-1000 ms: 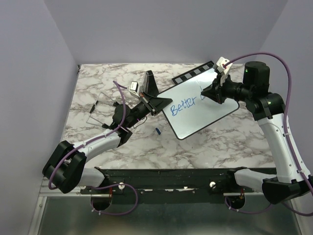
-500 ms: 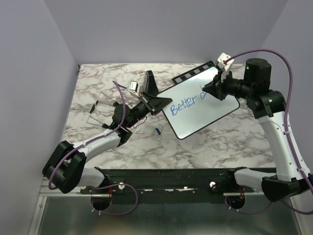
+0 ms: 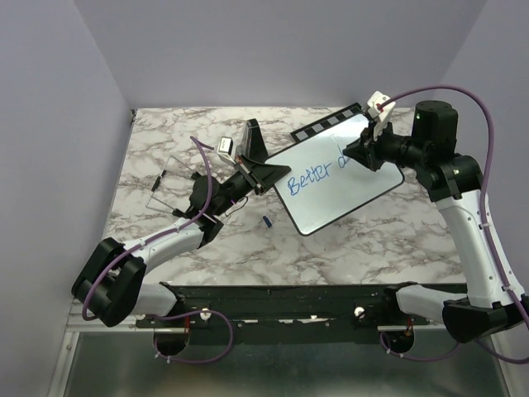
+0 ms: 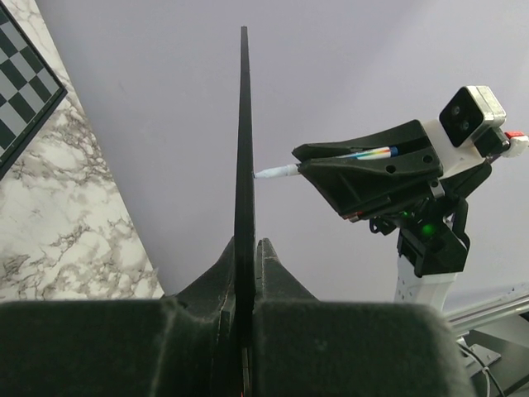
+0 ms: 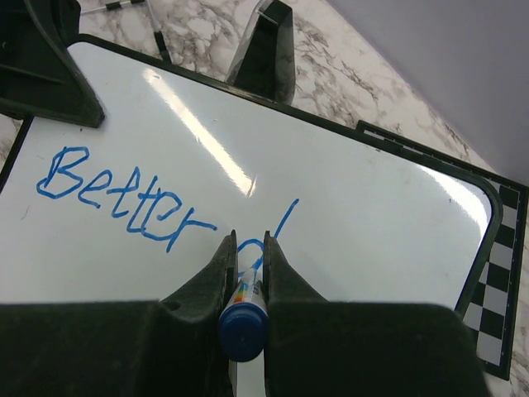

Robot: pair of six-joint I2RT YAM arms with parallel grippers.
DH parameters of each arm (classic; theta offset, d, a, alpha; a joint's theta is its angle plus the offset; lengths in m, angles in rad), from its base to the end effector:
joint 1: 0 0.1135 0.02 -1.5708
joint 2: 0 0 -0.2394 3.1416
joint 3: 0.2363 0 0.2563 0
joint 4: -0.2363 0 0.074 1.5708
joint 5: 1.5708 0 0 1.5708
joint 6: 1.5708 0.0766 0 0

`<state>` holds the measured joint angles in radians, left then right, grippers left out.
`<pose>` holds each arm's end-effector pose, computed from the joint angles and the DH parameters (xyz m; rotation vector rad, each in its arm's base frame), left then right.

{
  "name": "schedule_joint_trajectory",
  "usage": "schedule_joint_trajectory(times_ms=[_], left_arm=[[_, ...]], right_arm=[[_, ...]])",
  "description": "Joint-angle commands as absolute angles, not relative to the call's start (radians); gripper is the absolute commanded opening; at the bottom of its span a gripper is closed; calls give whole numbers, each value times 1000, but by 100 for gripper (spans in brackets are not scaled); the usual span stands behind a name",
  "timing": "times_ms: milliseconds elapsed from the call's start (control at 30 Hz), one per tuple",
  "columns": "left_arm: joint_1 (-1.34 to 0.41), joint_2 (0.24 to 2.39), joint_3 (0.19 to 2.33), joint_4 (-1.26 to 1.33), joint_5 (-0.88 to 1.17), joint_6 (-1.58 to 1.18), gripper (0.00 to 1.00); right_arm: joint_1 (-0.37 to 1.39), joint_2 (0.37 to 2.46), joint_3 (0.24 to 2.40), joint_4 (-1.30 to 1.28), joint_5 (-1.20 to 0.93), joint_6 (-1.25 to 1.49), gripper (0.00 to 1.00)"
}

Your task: Write a sentence on the whiteboard

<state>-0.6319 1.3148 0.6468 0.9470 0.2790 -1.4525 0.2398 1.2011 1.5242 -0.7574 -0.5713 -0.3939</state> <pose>0.2571 -0.2144 0.2785 -0.3561 1.5481 -1.8997 0.2586 0.1059 0.4145 -0.9442 1.7194 0.4698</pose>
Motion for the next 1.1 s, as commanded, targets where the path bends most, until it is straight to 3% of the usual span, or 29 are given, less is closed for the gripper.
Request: schedule_joint_trajectory(times_ms=[0,533,1067], left_arm=[[-624,1278,690,1121,285,-1513,0],[-624,1269,678,1112,288,-1509,0],[-624,1250,657,1121,293,-1516,0]], right_arm=[[229,1166,1482,-790,-529,-405,1],[216,1189,1624,-776,-663,-351,1],[199,1186,1586,-752,-672,-396,1]])
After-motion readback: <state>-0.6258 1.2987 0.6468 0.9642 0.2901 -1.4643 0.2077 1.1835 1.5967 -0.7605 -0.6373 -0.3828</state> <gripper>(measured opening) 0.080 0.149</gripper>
